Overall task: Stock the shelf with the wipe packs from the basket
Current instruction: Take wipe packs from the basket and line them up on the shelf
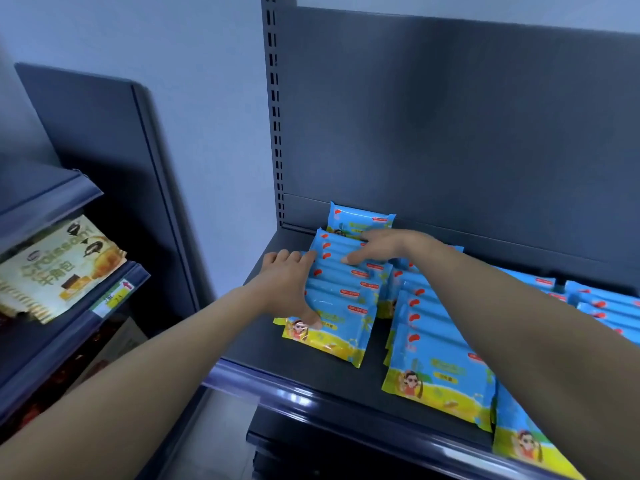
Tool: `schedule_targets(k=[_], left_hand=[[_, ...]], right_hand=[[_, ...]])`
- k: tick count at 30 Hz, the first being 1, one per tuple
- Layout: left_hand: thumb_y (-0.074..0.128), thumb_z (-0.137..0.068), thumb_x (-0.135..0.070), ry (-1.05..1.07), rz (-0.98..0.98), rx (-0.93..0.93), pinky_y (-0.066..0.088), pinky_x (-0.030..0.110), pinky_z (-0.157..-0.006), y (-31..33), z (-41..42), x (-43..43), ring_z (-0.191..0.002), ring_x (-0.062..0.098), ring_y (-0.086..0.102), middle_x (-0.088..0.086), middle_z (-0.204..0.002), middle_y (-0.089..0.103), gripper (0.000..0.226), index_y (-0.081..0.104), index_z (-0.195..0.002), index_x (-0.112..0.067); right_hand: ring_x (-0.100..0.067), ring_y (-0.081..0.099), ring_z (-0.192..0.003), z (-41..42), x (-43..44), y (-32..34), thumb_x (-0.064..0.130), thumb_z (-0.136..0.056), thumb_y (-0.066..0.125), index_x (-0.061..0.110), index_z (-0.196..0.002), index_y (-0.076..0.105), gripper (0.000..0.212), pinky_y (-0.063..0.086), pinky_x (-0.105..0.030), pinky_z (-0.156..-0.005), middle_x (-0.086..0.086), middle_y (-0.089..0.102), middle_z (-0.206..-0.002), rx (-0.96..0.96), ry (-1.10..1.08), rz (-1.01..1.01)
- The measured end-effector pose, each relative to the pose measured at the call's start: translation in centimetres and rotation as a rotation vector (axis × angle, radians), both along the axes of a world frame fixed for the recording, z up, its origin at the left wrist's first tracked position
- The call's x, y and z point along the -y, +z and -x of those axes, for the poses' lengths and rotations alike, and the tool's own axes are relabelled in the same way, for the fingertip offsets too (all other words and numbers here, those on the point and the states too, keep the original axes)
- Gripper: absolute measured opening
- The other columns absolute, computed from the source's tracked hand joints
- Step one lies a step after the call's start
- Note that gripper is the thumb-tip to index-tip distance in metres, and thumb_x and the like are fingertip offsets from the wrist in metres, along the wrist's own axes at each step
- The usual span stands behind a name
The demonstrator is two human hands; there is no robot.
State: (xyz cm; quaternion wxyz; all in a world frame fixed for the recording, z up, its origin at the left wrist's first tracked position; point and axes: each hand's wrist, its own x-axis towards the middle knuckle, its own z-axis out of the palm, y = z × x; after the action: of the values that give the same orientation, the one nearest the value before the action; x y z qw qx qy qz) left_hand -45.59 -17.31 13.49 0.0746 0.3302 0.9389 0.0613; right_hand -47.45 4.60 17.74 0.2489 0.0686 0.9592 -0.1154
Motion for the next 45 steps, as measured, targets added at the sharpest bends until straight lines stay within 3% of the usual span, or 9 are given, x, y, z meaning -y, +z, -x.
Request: schedule_targets(k=[8,11,15,21,25,29,35,40,45], left_hand=[[0.071,-0.041,-0.074,-0.074,-0.002,-0.041,0.02,0.038,-0.107,0.4,1.5,0.0,-0.117,0.02,0.027,-0.003,-0.12,0.026,0.114,0.027,-0.131,-0.022],[0.073,-0.041,-0.072,-0.104,-0.027,-0.019,0.014,0.036,-0.109,0.2,1.9,0.1,-0.126,0.019,0.02,-0.006,-0.134,0.019,0.114,0.024,-0.131,-0.022],[0.074,-0.039,-0.072,-0.092,-0.075,0.06,0.016,0.033,-0.105,0.0,2.0,0.4,-0.12,0.017,0.032,-0.007,-0.122,0.031,0.112,0.024,-0.128,-0.026],[0.071,-0.041,-0.076,-0.114,-0.044,0.031,0.015,0.036,-0.109,-0.1,2.1,0.6,-0.121,0.019,0.029,-0.004,-0.12,0.027,0.124,0.015,-0.14,-0.025],[0.069,-0.04,-0.078,-0.11,-0.048,-0.002,0.016,0.035,-0.108,-0.4,2.1,1.0,-0.117,0.018,0.03,-0.004,-0.116,0.027,0.121,0.022,-0.137,-0.021],[0.067,-0.041,-0.077,-0.086,-0.095,-0.038,0.02,0.036,-0.107,-0.7,2.4,0.9,-0.113,0.017,0.032,-0.005,-0.112,0.027,0.112,0.027,-0.129,-0.022],[0.069,-0.052,-0.063,0.035,-0.29,-0.199,0.028,0.038,-0.104,-0.9,2.9,-1.6,-0.115,0.021,0.033,0.0,-0.122,0.027,0.097,0.03,-0.128,-0.017],[0.085,-0.054,-0.038,0.054,-0.511,0.205,0.028,0.044,-0.112,-0.9,4.8,-2.6,-0.137,0.023,0.015,-0.006,-0.148,-0.006,0.123,0.001,-0.143,-0.027],[0.088,-0.054,-0.026,0.026,-0.63,0.411,0.036,0.025,-0.101,-1.4,5.8,-2.4,-0.131,0.012,0.024,-0.014,-0.147,-0.008,0.133,-0.011,-0.142,-0.037]], right_hand=[[-0.017,0.054,-0.109,1.6,0.7,0.1,0.082,-0.039,0.063,0.033,-0.103,0.062,0.081,0.04,-0.042,-0.102,0.009,0.058,-0.12,0.124,-0.035,0.007],[-0.018,0.054,-0.113,1.5,1.2,0.1,0.08,-0.042,0.063,0.031,-0.111,0.061,0.085,0.039,-0.043,-0.104,0.007,0.058,-0.124,0.151,-0.074,0.025],[-0.02,0.054,-0.113,1.3,1.5,0.2,0.079,-0.044,0.064,0.028,-0.117,0.058,0.089,0.039,-0.044,-0.104,0.007,0.057,-0.125,0.15,-0.115,0.036],[-0.019,0.056,-0.108,1.1,1.7,0.3,0.076,-0.044,0.068,0.028,-0.109,0.059,0.081,0.041,-0.043,-0.102,0.006,0.06,-0.119,0.142,-0.151,0.071],[-0.019,0.052,-0.11,1.4,2.1,0.7,0.075,-0.044,0.07,0.026,-0.119,0.052,0.092,0.044,-0.04,-0.097,0.006,0.053,-0.12,0.078,-0.124,0.027],[-0.014,0.052,-0.086,1.5,2.4,1.5,0.055,-0.061,0.076,0.017,-0.113,0.047,0.071,0.05,-0.037,-0.072,-0.004,0.056,-0.109,-0.029,-0.067,0.033],[-0.018,0.051,-0.106,1.3,1.2,2.8,0.026,-0.078,0.071,0.022,-0.131,0.046,0.059,0.042,-0.029,-0.087,-0.001,0.047,-0.131,-0.294,-0.074,0.126],[-0.021,0.05,-0.118,0.4,-0.5,2.6,0.014,-0.089,0.055,0.014,-0.129,0.051,0.041,0.04,-0.025,-0.089,-0.005,0.047,-0.136,-0.375,-0.18,0.123],[-0.021,0.048,-0.119,-0.3,-1.4,1.8,0.02,-0.091,0.054,0.016,-0.138,0.041,0.049,0.04,-0.026,-0.092,-0.004,0.045,-0.139,-0.347,-0.291,0.269]])
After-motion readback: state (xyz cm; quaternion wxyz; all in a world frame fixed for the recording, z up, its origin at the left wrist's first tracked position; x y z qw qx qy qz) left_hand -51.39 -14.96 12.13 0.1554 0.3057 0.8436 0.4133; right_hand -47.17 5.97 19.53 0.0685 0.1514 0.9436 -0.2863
